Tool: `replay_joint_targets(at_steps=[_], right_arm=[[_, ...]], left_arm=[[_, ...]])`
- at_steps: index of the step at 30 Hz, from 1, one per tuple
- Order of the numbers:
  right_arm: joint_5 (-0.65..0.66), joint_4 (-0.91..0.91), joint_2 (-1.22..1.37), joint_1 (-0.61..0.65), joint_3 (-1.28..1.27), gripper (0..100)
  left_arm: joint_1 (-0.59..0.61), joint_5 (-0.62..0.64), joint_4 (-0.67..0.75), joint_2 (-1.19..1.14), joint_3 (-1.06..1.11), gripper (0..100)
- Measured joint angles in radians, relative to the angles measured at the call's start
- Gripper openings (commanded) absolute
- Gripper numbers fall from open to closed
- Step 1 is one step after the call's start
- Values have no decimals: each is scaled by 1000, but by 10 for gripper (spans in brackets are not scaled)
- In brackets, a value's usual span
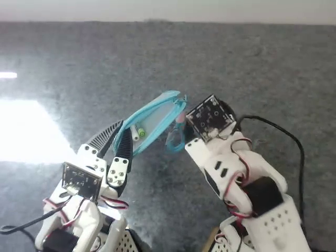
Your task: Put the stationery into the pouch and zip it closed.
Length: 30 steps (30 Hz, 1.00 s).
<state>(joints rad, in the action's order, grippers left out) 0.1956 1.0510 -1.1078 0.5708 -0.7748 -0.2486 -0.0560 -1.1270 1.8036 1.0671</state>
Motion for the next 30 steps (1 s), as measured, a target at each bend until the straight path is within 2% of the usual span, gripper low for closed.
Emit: replay_joint_targets(at_steps=[7, 14, 21, 23, 28, 30], right_arm=[[-115, -51, 21, 32, -35, 314], [-126, -199, 101, 49, -112, 310], [-126, -328, 187, -57, -112, 308], [-129, -345, 190, -55, -112, 272], [-129, -394, 190, -64, -112, 60], [-129, -419, 190, -64, -112, 7]], left_arm=[[0, 0, 0, 0, 0, 11], [0, 0, 0, 0, 0, 11], [0, 0, 0, 0, 0, 11], [0, 0, 0, 0, 0, 11], [0, 0, 0, 0, 0, 11], [0, 0, 0, 0, 0, 11]])
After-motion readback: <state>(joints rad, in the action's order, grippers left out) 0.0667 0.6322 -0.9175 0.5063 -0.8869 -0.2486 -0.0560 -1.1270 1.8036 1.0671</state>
